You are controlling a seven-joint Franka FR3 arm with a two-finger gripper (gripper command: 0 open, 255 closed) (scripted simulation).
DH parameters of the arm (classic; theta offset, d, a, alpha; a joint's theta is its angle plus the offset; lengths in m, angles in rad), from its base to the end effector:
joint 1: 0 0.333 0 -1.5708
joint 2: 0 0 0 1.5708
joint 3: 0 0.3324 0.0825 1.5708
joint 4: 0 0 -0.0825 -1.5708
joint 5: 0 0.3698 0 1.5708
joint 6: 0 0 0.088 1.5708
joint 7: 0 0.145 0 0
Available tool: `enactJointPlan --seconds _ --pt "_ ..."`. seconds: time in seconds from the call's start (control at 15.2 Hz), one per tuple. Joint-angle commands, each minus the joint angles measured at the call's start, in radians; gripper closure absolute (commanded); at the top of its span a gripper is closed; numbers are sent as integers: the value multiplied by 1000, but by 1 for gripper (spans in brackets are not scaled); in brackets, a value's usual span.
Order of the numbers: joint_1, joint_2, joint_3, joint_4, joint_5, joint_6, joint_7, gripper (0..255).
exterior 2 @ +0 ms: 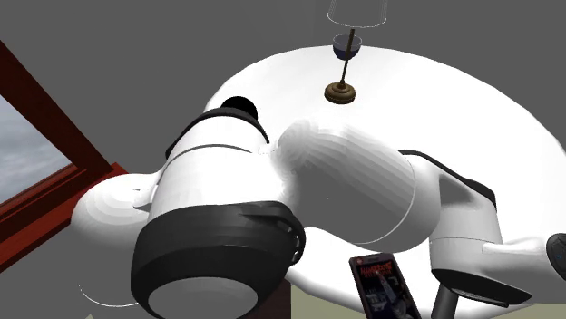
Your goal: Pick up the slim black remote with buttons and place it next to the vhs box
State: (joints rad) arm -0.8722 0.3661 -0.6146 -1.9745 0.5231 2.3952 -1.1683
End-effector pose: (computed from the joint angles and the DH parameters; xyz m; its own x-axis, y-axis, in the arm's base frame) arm 0.0850 -0.6144 0.3145 0.7867 -0.5756 0.2232 -0.5961 -0.8023 0.0322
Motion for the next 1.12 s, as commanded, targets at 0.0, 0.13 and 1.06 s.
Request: enactJointPlan --seconds 0.0,0.13,1.06 --pt "-1 5 5 -10 9 14 -7 255" --pt "-1 5 5 -10 9 14 -7 255" --pt "29 -77 -38 -15 -70 -44 42 0"
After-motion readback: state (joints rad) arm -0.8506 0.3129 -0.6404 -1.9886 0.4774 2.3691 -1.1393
